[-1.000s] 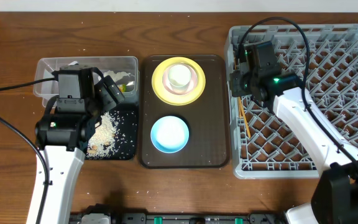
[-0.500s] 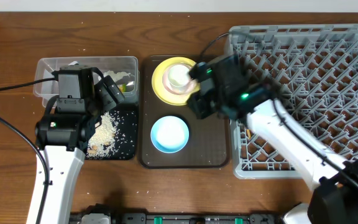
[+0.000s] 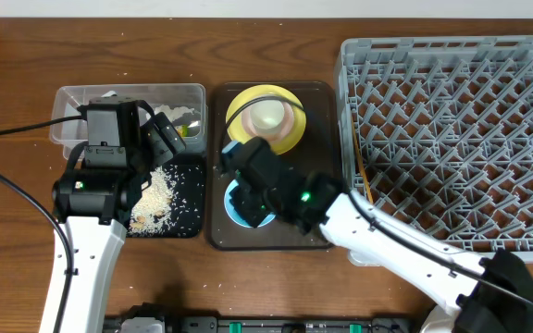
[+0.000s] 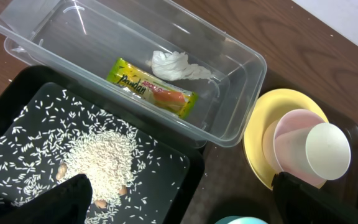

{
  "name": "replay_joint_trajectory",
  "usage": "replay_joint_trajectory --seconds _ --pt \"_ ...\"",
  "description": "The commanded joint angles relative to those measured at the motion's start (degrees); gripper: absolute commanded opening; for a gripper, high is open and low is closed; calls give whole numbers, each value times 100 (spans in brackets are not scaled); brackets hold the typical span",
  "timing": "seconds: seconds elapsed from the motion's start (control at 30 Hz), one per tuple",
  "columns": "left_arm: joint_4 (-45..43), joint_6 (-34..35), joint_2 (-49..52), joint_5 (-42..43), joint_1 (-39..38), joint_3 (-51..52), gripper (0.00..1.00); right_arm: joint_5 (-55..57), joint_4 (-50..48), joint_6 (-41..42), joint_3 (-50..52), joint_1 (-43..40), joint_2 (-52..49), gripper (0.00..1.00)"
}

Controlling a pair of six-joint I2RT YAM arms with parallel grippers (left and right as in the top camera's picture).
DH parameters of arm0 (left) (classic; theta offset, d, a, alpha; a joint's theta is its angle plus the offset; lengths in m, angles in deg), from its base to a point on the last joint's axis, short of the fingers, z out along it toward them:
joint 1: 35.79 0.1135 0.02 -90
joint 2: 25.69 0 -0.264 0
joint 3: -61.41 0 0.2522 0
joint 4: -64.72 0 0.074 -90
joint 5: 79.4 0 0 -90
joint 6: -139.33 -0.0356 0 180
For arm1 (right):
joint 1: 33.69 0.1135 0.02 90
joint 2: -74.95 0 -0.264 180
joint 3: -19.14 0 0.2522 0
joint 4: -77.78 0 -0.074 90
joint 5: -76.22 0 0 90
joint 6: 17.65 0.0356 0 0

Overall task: Sort waste into correct bins and load items into the dishwasher rack
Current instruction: 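Move the right gripper left toward the light-blue bowl, then lower the right gripper and grip the light-blue bowl rim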

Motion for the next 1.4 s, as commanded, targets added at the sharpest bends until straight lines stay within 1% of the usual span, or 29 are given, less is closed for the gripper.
replay_joint_trajectory --seconds 0.0,0.17,0.43,0.7,1.37 --pt "-2 -35 -24 -31 24 -72 95 282 -48 160 28 201 -337 31" --pt "-2 -35 -24 -28 24 -72 95 260 -57 411 28 284 -756 31" --pt "-2 -35 -24 -28 24 -72 95 258 -61 413 28 363 -1156 31" --pt "-2 -35 -24 -28 24 -72 95 258 -83 708 28 431 -1182 31" --pt "-2 -35 -24 -31 24 -72 95 280 -35 704 31 516 -1196 34"
